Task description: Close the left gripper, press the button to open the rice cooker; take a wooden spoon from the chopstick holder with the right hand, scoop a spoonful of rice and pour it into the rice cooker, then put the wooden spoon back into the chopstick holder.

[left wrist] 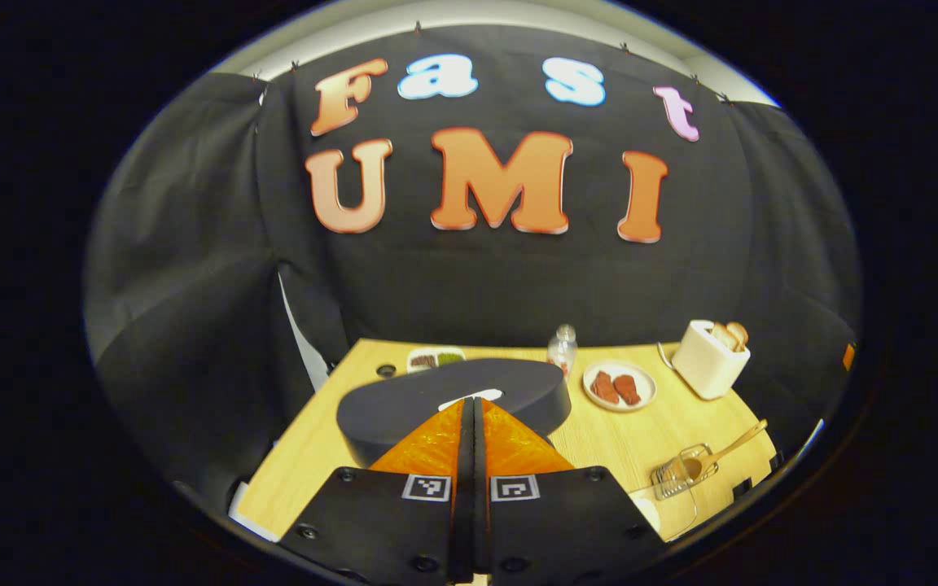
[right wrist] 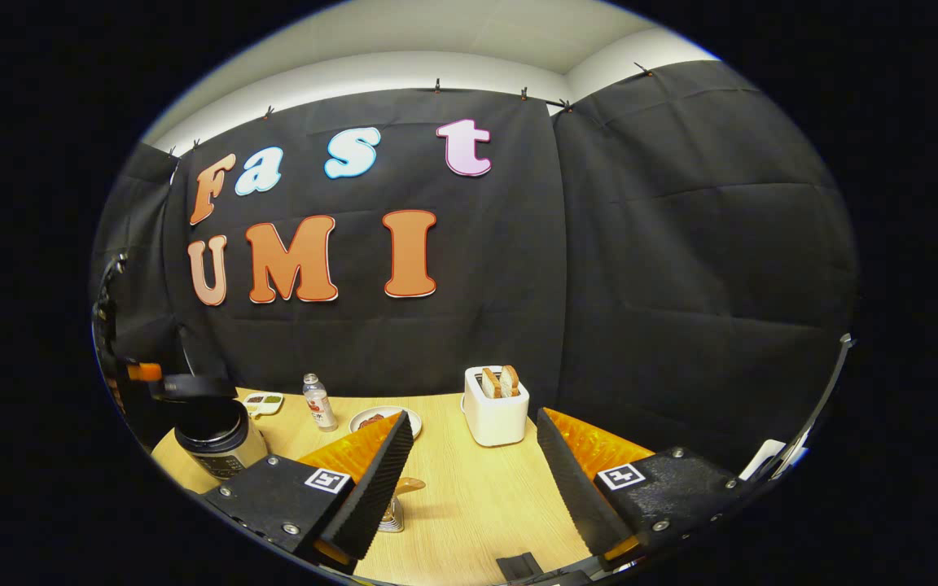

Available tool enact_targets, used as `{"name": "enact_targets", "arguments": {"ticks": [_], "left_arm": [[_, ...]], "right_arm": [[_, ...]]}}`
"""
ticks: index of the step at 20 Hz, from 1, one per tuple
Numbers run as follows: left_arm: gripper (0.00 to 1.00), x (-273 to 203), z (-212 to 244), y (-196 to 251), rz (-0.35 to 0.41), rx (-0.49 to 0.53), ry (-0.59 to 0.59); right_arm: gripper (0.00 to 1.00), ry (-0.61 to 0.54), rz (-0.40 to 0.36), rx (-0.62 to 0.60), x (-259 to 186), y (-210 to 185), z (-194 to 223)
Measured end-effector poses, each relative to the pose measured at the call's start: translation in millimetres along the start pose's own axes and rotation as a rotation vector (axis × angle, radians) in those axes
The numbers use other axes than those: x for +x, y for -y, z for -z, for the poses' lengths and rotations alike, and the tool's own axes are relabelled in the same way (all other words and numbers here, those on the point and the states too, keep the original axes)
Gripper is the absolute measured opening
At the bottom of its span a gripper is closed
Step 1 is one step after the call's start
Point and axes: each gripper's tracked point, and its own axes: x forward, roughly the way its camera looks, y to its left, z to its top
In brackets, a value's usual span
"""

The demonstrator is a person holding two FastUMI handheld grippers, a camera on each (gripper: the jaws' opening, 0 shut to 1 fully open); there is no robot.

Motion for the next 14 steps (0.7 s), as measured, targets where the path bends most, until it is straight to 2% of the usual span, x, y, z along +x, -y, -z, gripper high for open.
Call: {"name": "enact_targets", "arguments": {"ticks": [1, 2, 6, 9, 14], "left_arm": [[0.04, -12.6, -16.0, -3.1, -0.006, -0.014, 0.039], [0.04, -24.6, -30.5, -8.6, -0.018, -0.025, 0.078], [0.04, -66.8, -68.2, -33.4, -0.073, -0.042, 0.168], [0.05, -90.0, -77.4, -50.6, -0.133, -0.033, 0.198], [0.07, -118.0, -79.2, -64.4, -0.173, -0.033, 0.218]], "right_arm": [[0.99, 0.004, -0.003, 0.004, -0.8, -0.7, -0.4], [0.94, 0.006, -0.006, 0.009, -1.2, -1.7, -0.2], [0.95, 0.015, -0.023, 0.025, 1.8, -8.8, 3.8], [0.95, 0.019, -0.039, 0.034, 7.8, -16.6, 10.2], [0.94, 0.035, -0.053, 0.033, 30.2, -29.5, 31.3]]}}
